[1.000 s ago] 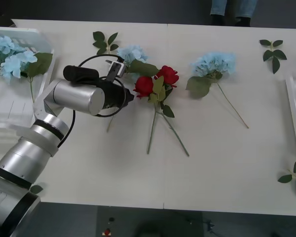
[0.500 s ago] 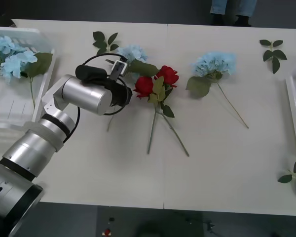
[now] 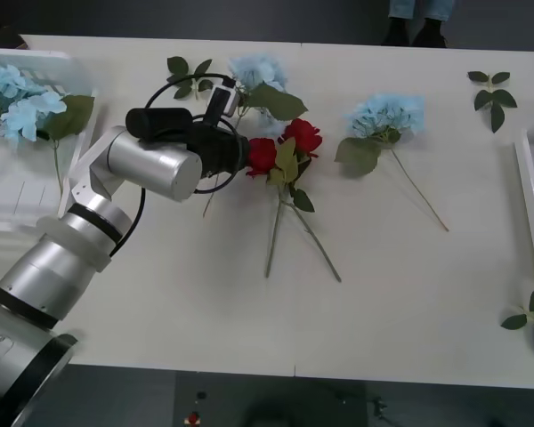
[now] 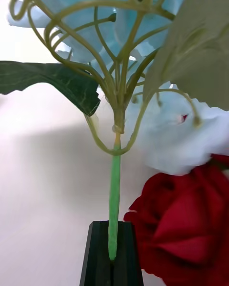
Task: Put the red flowers into the right box and the blue flowers into the left box
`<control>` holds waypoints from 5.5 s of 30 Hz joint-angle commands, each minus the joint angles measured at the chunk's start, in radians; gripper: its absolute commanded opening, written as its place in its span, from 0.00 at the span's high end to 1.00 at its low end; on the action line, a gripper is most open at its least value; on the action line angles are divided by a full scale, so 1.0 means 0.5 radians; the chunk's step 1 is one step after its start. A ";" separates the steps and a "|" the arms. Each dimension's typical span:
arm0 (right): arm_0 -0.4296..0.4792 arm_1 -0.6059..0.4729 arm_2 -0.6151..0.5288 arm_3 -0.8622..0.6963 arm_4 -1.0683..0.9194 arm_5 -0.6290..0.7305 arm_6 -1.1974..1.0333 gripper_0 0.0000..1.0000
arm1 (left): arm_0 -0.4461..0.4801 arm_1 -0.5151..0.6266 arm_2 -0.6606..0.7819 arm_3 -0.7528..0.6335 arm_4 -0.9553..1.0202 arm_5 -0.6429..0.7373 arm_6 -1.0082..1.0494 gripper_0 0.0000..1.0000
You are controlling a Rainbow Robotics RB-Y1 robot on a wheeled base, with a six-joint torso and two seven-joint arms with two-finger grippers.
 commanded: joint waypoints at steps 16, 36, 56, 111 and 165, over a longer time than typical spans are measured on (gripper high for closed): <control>-0.454 0.701 -0.096 -0.351 0.898 -0.097 0.094 0.00 | 0.263 0.699 1.209 -1.036 0.602 1.211 0.064 1.00; -1.083 1.275 0.343 0.339 1.518 -0.023 0.100 0.00 | 0.831 1.046 1.902 -1.039 0.348 1.190 -0.037 0.99; -1.368 1.622 0.591 0.956 1.616 -0.327 0.097 0.68 | 0.742 0.988 1.620 -1.235 0.808 1.343 -0.160 0.11; -0.190 1.057 -0.305 -0.998 -0.397 0.179 1.416 1.00 | 0.512 0.218 0.841 -0.352 2.308 1.454 -2.077 0.07; -0.426 1.287 0.260 -1.192 -0.704 -0.526 1.183 1.00 | 0.561 -0.172 0.040 -0.232 3.072 0.616 -2.238 1.00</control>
